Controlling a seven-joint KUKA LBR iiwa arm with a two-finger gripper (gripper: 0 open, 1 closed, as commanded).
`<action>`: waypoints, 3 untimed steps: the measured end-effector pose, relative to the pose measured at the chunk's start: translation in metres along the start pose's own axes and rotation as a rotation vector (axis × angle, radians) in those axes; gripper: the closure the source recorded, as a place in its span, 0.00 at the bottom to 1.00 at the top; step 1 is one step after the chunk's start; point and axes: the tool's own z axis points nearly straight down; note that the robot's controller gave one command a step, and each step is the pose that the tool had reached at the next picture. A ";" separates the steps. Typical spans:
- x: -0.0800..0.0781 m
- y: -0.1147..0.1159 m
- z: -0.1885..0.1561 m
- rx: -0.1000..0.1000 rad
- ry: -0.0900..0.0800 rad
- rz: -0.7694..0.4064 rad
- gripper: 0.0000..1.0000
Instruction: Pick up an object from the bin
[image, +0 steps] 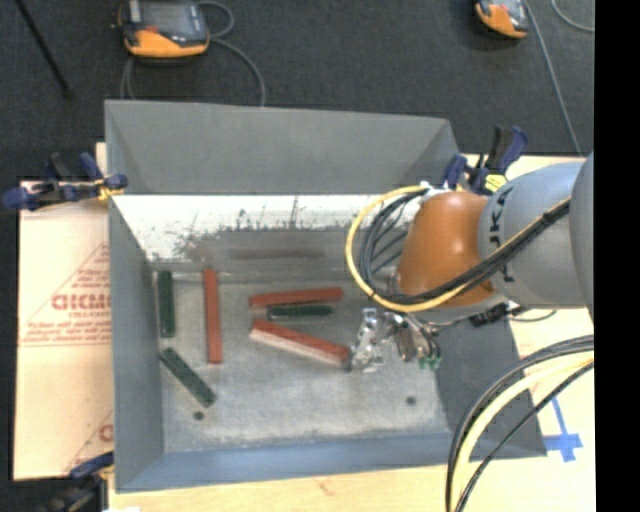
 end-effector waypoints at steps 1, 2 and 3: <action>-0.005 0.000 0.001 0.002 -0.031 0.000 0.00; -0.005 0.000 0.001 0.003 -0.030 -0.001 0.00; -0.018 0.059 -0.002 0.004 -0.012 -0.075 1.00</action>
Offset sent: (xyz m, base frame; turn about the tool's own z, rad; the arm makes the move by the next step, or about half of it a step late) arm 0.0000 0.0000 0.0000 0.0000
